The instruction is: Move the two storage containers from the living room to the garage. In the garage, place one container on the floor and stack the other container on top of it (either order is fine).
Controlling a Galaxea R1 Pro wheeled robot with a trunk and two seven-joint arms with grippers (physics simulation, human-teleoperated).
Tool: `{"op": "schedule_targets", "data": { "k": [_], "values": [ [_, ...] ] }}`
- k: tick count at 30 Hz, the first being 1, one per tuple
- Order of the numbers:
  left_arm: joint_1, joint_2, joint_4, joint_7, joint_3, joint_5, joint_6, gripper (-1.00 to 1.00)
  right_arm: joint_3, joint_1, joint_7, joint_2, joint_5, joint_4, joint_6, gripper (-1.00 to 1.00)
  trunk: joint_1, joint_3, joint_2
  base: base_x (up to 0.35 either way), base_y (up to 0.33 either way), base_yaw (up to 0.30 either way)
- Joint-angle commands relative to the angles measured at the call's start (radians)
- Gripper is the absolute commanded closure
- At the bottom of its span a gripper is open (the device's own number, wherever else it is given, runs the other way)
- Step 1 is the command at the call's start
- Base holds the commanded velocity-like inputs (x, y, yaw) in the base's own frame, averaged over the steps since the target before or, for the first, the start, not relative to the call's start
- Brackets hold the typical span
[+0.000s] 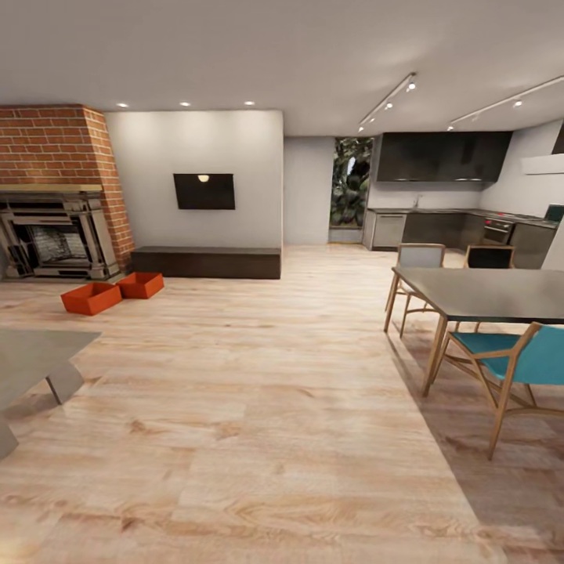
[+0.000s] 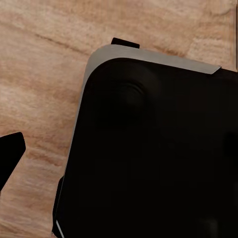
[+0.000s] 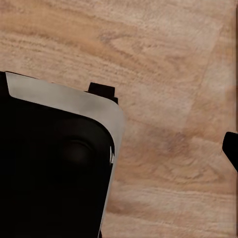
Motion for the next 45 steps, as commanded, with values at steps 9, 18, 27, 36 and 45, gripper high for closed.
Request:
{"op": "schedule_targets", "data": {
  "k": [9, 18, 27, 36, 45],
  "values": [
    [0.000, 0.001, -0.001, -0.001, 0.004, 0.002, -0.002, -1.00, 0.007, -0.001, 0.003, 0.000, -0.010, 0.003, -0.006, -1.00, 0.001, -0.001, 0.000, 0.333, 0.000, 0.000],
    [0.000, 0.003, 0.000, -0.008, 0.005, 0.005, -0.002, -1.00, 0.008, -0.001, 0.003, 0.000, -0.010, 0.003, -0.006, -1.00, 0.001, -0.001, 0.000, 0.333, 0.000, 0.000],
    [0.000, 0.003, 0.000, -0.007, 0.006, 0.006, -0.002, -1.00, 0.010, -0.001, 0.003, 0.002, -0.010, 0.003, -0.006, -1.00, 0.001, -0.001, 0.000, 0.333, 0.000, 0.000],
    [0.000, 0.003, 0.000, -0.007, 0.006, 0.006, -0.002, -1.00, 0.009, -0.001, 0.003, 0.002, -0.010, 0.003, -0.006, -1.00, 0.001, -0.001, 0.000, 0.333, 0.000, 0.000],
    [0.000, 0.003, 0.000, -0.007, 0.006, 0.006, -0.002, -1.00, 0.008, -0.001, 0.003, 0.002, -0.010, 0.003, -0.006, -1.00, 0.001, -0.001, 0.000, 0.333, 0.000, 0.001]
  ]
}}
